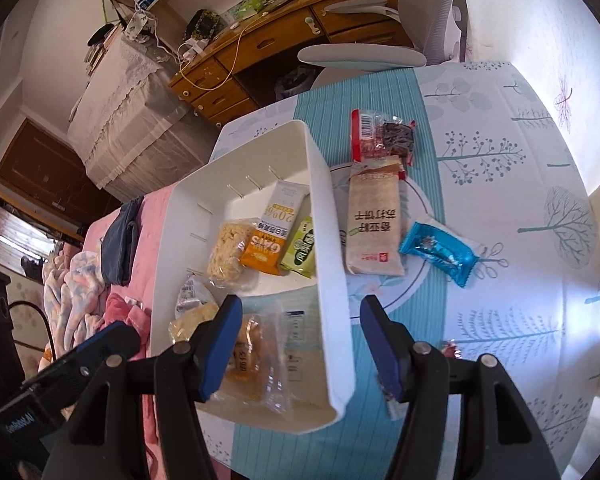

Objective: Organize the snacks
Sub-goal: 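Lift both open tools from the tray and move toward the remaining snacks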

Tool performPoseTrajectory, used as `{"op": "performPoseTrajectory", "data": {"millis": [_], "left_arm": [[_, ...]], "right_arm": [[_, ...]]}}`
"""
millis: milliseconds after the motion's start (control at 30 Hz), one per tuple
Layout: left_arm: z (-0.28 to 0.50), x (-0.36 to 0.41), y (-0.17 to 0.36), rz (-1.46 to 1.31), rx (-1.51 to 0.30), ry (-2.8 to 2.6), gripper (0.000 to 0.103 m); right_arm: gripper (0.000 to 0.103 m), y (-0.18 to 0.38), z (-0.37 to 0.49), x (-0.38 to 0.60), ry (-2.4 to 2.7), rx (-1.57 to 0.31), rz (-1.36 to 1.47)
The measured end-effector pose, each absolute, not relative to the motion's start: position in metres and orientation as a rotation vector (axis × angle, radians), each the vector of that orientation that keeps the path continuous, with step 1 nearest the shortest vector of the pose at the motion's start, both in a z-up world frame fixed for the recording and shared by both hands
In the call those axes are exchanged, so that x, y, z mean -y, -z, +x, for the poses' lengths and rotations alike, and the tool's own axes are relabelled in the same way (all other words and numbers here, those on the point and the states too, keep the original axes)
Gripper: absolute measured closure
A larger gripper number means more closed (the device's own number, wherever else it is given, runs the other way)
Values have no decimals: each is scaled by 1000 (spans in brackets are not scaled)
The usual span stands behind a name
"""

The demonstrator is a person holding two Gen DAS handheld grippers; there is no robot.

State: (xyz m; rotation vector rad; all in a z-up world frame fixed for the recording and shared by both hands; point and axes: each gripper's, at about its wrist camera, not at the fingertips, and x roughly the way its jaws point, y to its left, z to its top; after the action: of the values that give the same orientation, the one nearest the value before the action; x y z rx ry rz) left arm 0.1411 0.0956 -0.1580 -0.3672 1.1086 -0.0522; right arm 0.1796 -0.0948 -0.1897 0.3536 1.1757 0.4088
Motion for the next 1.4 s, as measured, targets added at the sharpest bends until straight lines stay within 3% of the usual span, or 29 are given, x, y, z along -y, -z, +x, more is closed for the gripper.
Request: {"op": "performPoseTrajectory", "data": {"millis": [733,1400], "left_arm": [[190,-2,144,-319,-1150,86,22],[330,50,150,49,-1268,88,22]], "right_arm": [[41,216,181,179,-538,-1056,53],[41,259,202,169,-637,-881,-111]]}}
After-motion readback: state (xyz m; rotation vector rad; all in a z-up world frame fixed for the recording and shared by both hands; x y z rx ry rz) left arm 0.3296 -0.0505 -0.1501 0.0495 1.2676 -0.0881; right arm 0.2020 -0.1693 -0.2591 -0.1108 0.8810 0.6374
